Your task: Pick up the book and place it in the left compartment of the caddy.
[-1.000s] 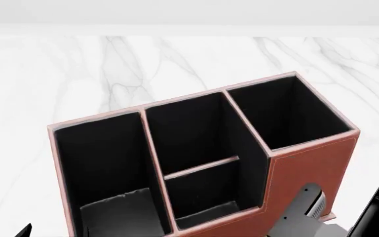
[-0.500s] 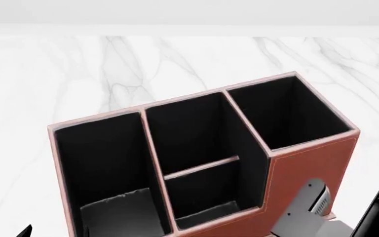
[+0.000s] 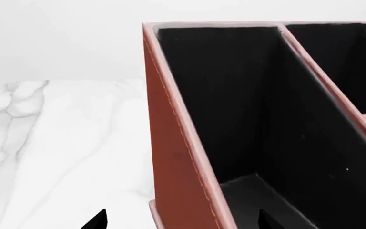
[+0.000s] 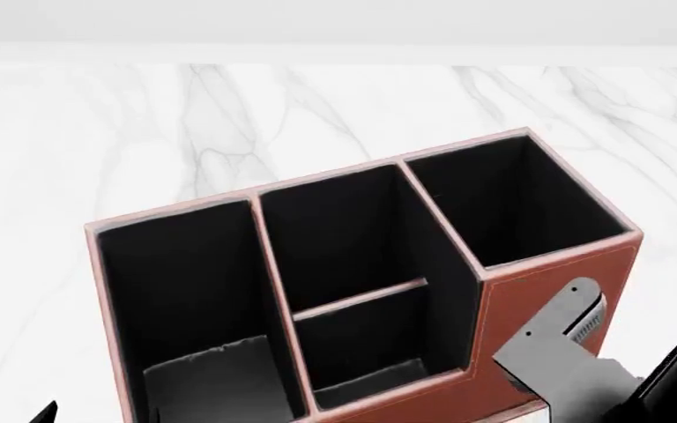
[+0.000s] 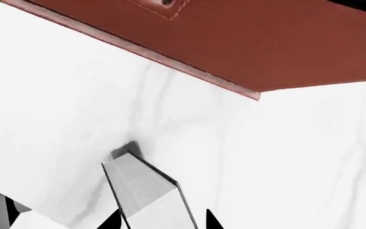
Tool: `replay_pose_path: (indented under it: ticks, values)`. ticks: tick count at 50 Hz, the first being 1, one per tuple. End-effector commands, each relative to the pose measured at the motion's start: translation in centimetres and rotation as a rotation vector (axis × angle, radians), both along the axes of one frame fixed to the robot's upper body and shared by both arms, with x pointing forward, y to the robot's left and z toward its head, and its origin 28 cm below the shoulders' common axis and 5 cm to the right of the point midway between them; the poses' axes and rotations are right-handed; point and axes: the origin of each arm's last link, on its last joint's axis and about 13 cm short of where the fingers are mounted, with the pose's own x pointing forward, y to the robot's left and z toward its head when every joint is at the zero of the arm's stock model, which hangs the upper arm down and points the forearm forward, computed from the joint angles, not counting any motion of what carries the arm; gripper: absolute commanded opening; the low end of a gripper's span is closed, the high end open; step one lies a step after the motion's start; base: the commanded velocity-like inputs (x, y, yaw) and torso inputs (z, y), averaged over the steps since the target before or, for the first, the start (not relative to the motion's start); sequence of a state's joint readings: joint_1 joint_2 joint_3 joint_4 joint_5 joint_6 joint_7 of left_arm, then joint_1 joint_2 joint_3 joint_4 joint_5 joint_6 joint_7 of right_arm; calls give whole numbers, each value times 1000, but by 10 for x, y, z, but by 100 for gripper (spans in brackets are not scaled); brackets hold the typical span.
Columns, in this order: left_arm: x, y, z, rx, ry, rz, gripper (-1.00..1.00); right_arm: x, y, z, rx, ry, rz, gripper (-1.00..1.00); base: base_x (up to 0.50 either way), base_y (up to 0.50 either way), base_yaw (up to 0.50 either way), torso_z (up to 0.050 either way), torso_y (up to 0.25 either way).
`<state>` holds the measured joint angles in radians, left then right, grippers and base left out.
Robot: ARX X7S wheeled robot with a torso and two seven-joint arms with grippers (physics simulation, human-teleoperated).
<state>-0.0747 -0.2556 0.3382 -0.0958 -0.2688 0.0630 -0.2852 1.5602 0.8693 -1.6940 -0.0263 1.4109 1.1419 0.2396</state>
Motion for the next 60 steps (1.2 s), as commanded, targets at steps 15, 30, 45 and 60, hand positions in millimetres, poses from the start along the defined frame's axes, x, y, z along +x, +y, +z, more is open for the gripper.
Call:
replay_pose_path:
  ticks: [15,30,45,60]
  values:
    - [1,-1,1,-11,-7,-6,100,6,25,3,345,-1,-2,-100,0,0,0,-1,0]
    - [-1,-2,0,-8,-8,-7,100,7,26,2,345,-8,-23,-100,0,0,0,-1,0]
    - [0,-1,1,-10,-7,-5,100,1,30,36,333,-70,6,-100,0,0,1,-1,0]
    - [1,-1,2,-13,-8,-3,100,-7,45,109,342,-203,22,-100,0,0,0,0,0]
